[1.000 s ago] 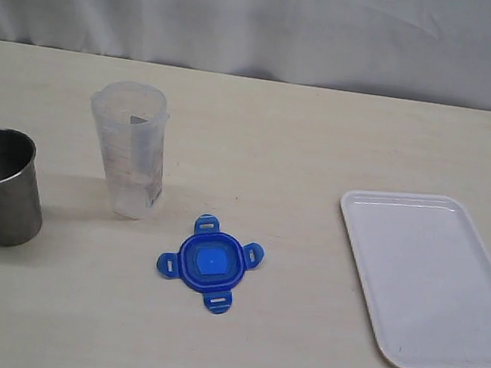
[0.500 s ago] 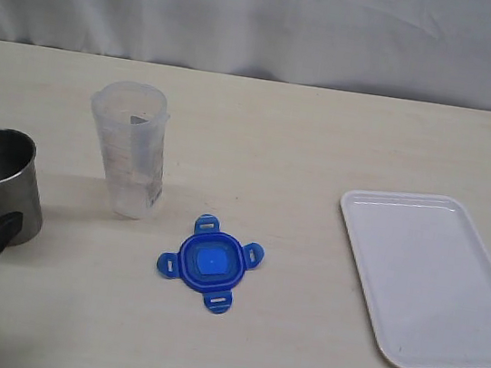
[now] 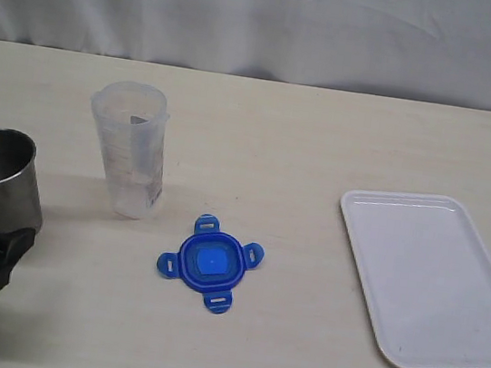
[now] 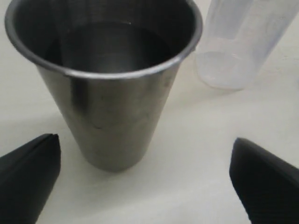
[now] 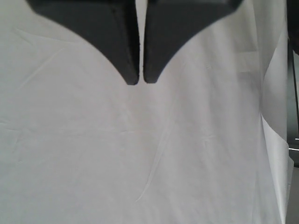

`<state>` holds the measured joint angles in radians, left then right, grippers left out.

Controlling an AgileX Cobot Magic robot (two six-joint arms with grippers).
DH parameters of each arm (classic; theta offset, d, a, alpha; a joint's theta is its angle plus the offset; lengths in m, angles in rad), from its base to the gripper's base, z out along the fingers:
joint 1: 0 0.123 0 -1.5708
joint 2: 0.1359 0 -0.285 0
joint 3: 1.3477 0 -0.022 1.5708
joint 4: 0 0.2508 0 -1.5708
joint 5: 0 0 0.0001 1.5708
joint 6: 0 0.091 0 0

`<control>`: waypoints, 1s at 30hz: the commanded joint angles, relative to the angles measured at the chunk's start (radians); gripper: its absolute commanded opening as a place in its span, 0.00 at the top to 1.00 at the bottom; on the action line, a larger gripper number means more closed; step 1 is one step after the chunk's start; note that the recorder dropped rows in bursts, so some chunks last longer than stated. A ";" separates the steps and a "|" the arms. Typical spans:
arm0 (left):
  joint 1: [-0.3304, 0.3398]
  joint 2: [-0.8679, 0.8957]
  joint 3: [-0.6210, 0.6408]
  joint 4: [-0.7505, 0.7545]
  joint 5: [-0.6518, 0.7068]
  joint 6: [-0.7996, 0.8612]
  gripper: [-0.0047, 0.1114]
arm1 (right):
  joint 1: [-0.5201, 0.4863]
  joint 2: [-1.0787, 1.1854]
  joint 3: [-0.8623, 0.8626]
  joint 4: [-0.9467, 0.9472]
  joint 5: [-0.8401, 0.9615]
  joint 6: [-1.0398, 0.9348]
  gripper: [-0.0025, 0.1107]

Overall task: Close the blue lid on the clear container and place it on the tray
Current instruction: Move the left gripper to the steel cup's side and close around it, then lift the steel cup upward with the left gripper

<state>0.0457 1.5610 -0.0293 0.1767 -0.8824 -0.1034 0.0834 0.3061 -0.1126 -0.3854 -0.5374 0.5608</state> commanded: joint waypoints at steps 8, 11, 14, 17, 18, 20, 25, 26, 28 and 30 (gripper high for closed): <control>-0.001 0.168 -0.119 -0.013 -0.037 0.006 0.17 | 0.000 0.005 -0.003 -0.014 0.016 -0.003 0.94; -0.001 0.188 -0.137 -0.013 -0.058 0.006 0.17 | 0.000 0.005 -0.003 -0.014 0.016 -0.003 0.94; -0.001 0.199 -0.158 -0.013 -0.066 0.006 0.17 | 0.000 0.005 -0.003 -0.014 0.016 -0.003 0.94; -0.001 0.209 -0.177 -0.005 -0.062 0.006 0.17 | 0.000 0.005 -0.003 -0.016 0.016 -0.003 0.94; -0.001 0.216 -0.187 -0.006 -0.056 0.006 0.17 | 0.000 0.005 -0.003 -0.020 0.016 -0.003 0.94; -0.001 0.222 -0.206 -0.006 -0.040 0.006 0.17 | 0.000 0.005 -0.003 -0.021 0.016 -0.001 0.94; -0.001 0.230 -0.223 -0.006 -0.034 0.006 0.17 | 0.000 0.005 -0.003 -0.021 0.018 -0.001 0.94; -0.001 0.230 -0.223 -0.006 -0.037 0.006 0.17 | 0.000 0.005 -0.003 -0.021 0.018 -0.001 0.94; -0.001 0.230 -0.223 -0.006 -0.039 0.006 0.17 | 0.000 0.005 -0.003 -0.021 0.018 -0.001 0.94; -0.001 0.230 -0.225 -0.006 -0.039 0.006 0.17 | 0.000 0.005 -0.003 -0.021 0.020 -0.001 0.94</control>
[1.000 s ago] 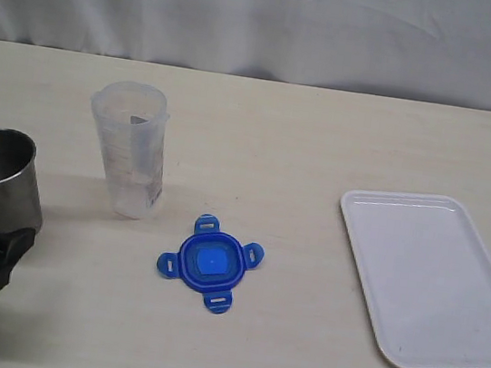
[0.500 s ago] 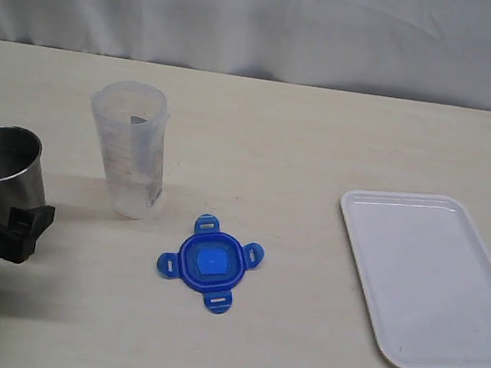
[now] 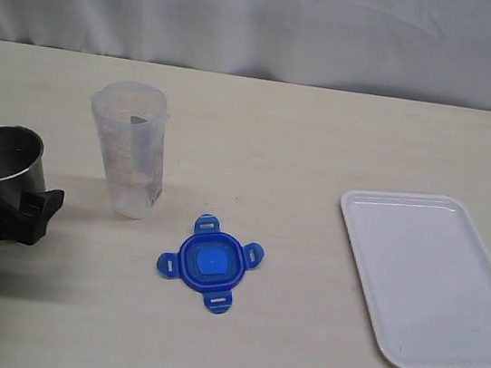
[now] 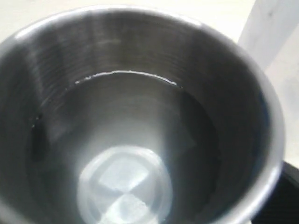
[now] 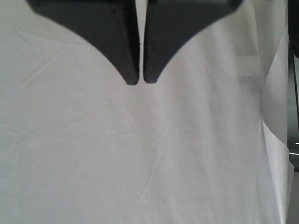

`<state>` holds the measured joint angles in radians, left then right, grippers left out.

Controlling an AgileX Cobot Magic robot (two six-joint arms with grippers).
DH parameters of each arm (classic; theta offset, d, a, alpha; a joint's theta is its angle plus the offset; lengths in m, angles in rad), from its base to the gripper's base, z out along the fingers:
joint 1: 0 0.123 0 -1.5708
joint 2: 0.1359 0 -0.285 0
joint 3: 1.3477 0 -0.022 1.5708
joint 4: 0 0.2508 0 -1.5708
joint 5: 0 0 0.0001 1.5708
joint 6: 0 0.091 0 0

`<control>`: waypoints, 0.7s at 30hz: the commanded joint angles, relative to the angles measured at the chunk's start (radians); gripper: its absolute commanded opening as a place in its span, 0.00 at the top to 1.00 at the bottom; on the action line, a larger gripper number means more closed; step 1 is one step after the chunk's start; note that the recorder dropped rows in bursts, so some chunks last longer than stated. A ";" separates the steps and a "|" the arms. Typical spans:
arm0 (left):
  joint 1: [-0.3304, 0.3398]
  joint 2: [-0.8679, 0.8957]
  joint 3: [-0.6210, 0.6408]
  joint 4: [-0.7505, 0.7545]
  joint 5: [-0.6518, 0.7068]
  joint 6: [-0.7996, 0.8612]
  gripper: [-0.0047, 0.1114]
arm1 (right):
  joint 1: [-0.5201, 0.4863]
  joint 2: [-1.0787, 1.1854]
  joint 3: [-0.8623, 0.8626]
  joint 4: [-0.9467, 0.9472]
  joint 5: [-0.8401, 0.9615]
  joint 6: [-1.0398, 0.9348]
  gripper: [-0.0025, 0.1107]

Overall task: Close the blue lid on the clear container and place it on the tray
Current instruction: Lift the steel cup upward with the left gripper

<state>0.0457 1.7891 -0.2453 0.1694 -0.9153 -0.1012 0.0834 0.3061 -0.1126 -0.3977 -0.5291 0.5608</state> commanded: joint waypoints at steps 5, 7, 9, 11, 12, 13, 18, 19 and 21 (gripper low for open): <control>-0.001 0.020 -0.025 0.002 0.003 0.018 0.17 | 0.000 0.005 -0.003 -0.009 0.019 -0.001 0.94; -0.001 0.020 -0.027 0.002 0.001 0.018 0.17 | 0.000 0.005 -0.003 -0.009 0.025 -0.001 0.94; -0.001 0.020 -0.027 0.002 -0.002 0.018 0.17 | 0.000 0.005 -0.003 -0.009 0.030 -0.001 0.94; -0.001 0.020 -0.028 0.002 -0.002 0.018 0.27 | 0.000 0.005 -0.003 -0.009 0.030 -0.001 0.94; -0.001 0.020 -0.028 0.002 0.001 0.018 0.41 | 0.000 0.005 -0.003 -0.009 0.032 -0.001 0.94; -0.001 0.020 -0.028 0.002 -0.002 0.018 0.50 | 0.000 0.005 -0.003 -0.009 0.032 -0.001 0.94; -0.001 0.020 -0.028 0.002 -0.032 0.022 0.96 | 0.000 0.005 -0.003 -0.014 0.037 -0.001 0.94; -0.001 0.020 -0.028 0.002 -0.047 0.022 0.96 | 0.000 0.005 -0.003 -0.014 0.042 -0.001 0.94; -0.001 0.020 -0.028 0.002 -0.082 0.022 0.96 | 0.000 0.005 -0.003 -0.014 0.049 -0.001 0.94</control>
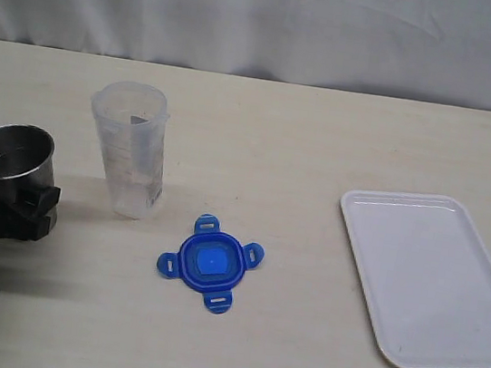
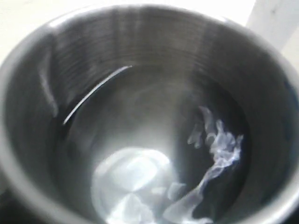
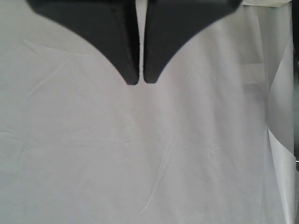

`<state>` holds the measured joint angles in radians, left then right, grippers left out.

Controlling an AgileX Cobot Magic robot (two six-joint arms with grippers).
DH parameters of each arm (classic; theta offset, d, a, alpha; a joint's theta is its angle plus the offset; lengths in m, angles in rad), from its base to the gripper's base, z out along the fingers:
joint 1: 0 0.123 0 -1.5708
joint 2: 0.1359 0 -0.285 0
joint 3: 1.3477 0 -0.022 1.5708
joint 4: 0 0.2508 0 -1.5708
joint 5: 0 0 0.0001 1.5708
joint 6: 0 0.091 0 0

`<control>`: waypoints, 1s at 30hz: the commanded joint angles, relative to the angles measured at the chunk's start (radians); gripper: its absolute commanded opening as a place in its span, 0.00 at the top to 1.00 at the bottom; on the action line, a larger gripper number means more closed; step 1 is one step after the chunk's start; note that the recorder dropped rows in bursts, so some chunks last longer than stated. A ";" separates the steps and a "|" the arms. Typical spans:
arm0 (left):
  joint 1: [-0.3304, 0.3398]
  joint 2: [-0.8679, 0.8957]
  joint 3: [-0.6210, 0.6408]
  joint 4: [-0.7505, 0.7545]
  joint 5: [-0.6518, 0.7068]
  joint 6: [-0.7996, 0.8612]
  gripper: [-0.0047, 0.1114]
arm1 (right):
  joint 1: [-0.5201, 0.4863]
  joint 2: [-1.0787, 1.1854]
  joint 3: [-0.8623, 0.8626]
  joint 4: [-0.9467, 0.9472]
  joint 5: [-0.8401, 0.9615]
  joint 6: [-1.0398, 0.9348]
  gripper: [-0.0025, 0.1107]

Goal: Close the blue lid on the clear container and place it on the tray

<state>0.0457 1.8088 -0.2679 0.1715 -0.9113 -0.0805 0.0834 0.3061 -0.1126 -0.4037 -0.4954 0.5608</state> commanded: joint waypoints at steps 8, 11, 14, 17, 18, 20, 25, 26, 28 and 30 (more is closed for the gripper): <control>-0.001 -0.001 -0.005 0.052 -0.172 -0.004 0.96 | 0.000 0.005 -0.003 -0.008 0.073 -0.016 0.94; -0.001 -0.001 -0.005 0.052 -0.172 -0.004 0.96 | 0.000 0.005 -0.001 -0.008 0.081 -0.027 0.94; -0.001 -0.003 -0.005 0.052 -0.172 -0.004 0.96 | 0.000 0.005 -0.001 -0.008 0.081 -0.027 0.94; -0.001 -0.034 -0.005 0.052 -0.169 -0.004 0.96 | 0.000 0.005 -0.001 -0.008 0.081 -0.027 0.94; -0.001 -0.048 -0.005 0.052 -0.159 -0.002 0.96 | 0.000 0.005 -0.001 -0.008 0.081 -0.027 0.94; -0.001 -0.085 -0.005 0.036 -0.123 0.007 0.96 | 0.000 0.005 -0.001 -0.008 0.081 -0.027 0.94; -0.001 -0.155 -0.005 0.019 -0.080 0.024 0.96 | 0.000 0.005 -0.001 -0.008 0.081 -0.027 0.94; -0.001 -0.167 -0.013 0.017 -0.065 0.024 0.96 | 0.000 0.005 -0.001 -0.008 0.081 -0.027 0.94; -0.001 -0.188 -0.039 0.017 -0.003 0.024 0.96 | 0.000 0.005 -0.001 -0.008 0.081 -0.027 0.94; -0.001 -0.210 -0.074 0.017 0.076 0.024 0.96 | 0.000 0.005 -0.001 -0.008 0.081 -0.027 0.94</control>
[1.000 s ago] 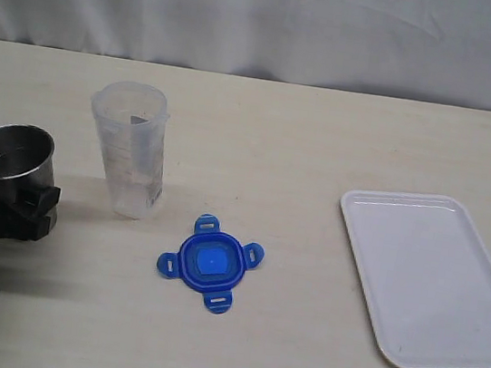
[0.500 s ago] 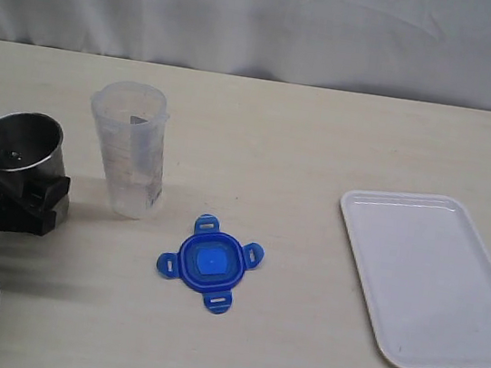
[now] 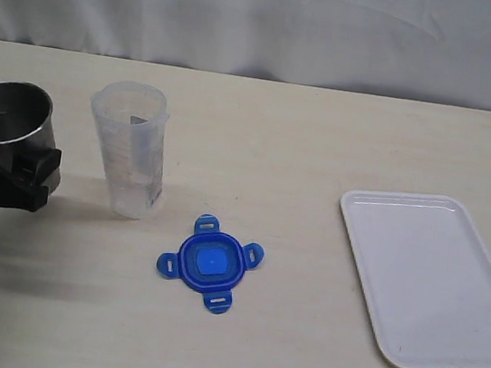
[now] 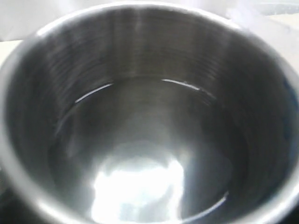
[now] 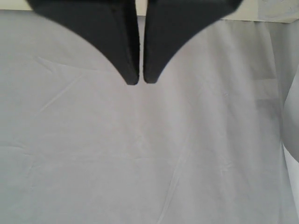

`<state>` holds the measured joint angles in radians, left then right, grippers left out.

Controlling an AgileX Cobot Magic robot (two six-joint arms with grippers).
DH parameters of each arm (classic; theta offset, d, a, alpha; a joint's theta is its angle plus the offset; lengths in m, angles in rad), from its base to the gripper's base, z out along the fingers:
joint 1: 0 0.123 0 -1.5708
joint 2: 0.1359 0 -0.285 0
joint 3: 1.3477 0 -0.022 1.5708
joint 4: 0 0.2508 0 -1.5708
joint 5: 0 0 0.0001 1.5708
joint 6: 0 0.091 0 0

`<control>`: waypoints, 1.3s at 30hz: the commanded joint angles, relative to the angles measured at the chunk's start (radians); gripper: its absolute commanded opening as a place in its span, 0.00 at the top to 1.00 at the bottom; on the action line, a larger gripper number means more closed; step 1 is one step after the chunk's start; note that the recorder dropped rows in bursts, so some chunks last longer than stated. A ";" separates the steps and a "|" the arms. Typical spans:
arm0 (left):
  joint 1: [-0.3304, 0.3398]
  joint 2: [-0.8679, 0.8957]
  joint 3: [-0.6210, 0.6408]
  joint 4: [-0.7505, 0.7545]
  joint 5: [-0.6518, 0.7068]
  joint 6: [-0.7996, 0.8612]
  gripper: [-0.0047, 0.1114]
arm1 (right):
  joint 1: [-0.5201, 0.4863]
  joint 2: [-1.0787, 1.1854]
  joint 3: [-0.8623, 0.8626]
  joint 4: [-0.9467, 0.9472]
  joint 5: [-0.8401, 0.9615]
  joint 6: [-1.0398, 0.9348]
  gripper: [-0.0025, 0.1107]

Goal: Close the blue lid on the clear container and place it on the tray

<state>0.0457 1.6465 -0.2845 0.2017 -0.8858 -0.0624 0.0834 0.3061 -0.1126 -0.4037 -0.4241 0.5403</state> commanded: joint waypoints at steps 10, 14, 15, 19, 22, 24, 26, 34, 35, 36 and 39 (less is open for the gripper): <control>-0.001 -0.102 -0.229 0.058 0.271 -0.072 0.96 | 0.000 0.005 -0.001 -0.008 0.009 -0.006 0.94; -0.001 -0.102 -0.315 0.136 0.369 -0.133 0.96 | 0.000 0.005 -0.001 -0.008 0.009 -0.006 0.94; -0.001 -0.102 -0.336 0.165 0.384 -0.157 0.96 | 0.000 0.005 -0.001 -0.008 0.009 -0.006 0.94; -0.001 -0.102 -0.382 0.180 0.397 -0.178 0.96 | 0.000 0.005 -0.001 -0.008 0.009 -0.006 0.94; -0.001 -0.102 -0.420 0.180 0.424 -0.182 0.96 | 0.000 0.005 -0.001 -0.008 0.009 -0.006 0.94; -0.007 -0.102 -0.440 0.192 0.442 -0.185 0.96 | 0.000 0.005 -0.001 -0.008 0.009 -0.006 0.94; -0.022 -0.102 -0.450 0.223 0.442 -0.185 0.96 | 0.000 0.005 -0.001 -0.008 0.009 -0.006 0.94; -0.081 -0.102 -0.509 0.285 0.480 -0.171 0.96 | 0.000 0.005 -0.001 -0.008 0.009 -0.006 0.94; -0.081 -0.102 -0.509 0.285 0.475 -0.166 0.96 | 0.000 0.005 -0.001 -0.008 0.009 -0.006 0.94; -0.081 -0.102 -0.509 0.285 0.468 -0.147 0.96 | 0.000 0.005 -0.001 -0.008 0.009 -0.006 0.94; -0.081 -0.102 -0.509 0.285 0.468 -0.091 0.96 | 0.000 0.005 -0.001 -0.008 0.009 -0.006 0.94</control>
<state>-0.0329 1.5623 -0.7790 0.4930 -0.3668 -0.1998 0.0834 0.3061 -0.1126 -0.4037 -0.4241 0.5403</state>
